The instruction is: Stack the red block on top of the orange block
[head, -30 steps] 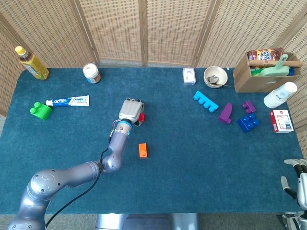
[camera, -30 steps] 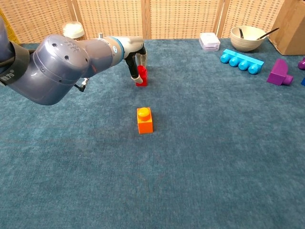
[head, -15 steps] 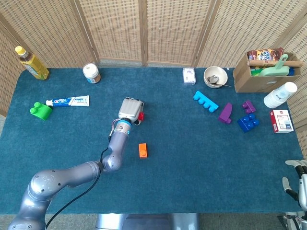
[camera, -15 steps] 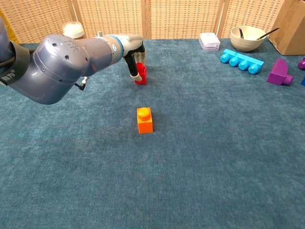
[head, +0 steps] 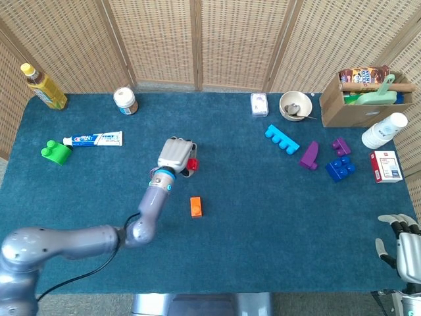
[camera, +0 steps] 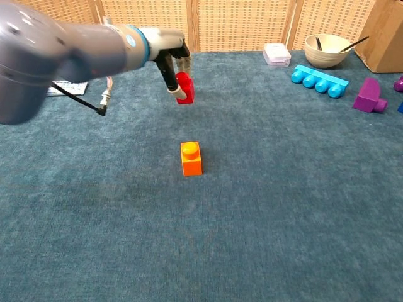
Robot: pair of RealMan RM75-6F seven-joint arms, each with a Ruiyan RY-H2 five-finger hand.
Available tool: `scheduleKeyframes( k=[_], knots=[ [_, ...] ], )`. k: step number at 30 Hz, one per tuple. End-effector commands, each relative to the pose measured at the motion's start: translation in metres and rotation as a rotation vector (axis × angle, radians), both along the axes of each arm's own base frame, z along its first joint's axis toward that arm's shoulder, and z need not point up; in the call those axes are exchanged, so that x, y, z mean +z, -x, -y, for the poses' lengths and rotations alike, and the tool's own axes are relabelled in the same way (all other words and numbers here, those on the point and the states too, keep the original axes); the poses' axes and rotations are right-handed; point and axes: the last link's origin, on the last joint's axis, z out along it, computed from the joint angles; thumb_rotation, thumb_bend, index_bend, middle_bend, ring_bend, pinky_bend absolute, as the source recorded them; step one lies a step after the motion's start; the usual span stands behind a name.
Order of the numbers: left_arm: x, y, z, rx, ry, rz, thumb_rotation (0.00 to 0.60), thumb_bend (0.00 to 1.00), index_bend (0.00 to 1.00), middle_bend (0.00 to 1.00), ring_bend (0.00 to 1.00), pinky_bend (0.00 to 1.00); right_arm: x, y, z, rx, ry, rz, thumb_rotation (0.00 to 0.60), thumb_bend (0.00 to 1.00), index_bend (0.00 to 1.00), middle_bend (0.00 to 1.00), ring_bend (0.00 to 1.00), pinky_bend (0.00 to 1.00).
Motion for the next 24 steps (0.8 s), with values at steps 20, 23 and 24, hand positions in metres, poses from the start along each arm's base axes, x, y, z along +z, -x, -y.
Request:
scheduleKeyframes(
  k=[20, 23, 24],
  knots=[
    [0.051, 0.031, 0.033, -0.109, 0.064, 0.023, 0.600, 0.34, 0.56, 0.36, 0.32, 0.24, -0.004, -0.005, 0.003, 0.017, -0.007, 0.003, 0.600, 0.32, 0.33, 0.35, 0.25, 0.34],
    [0.052, 0.032, 0.034, -0.151, 0.088, 0.040, 0.600, 0.34, 0.56, 0.36, 0.31, 0.24, -0.004, -0.005, 0.002, 0.014, -0.005, 0.001, 0.600, 0.32, 0.33, 0.35, 0.25, 0.34],
    [0.053, 0.034, 0.034, -0.161, 0.095, 0.045, 0.600, 0.34, 0.56, 0.36, 0.31, 0.24, -0.004, -0.006, 0.002, 0.014, -0.004, 0.001, 0.600, 0.32, 0.33, 0.35, 0.25, 0.34]
  ],
)
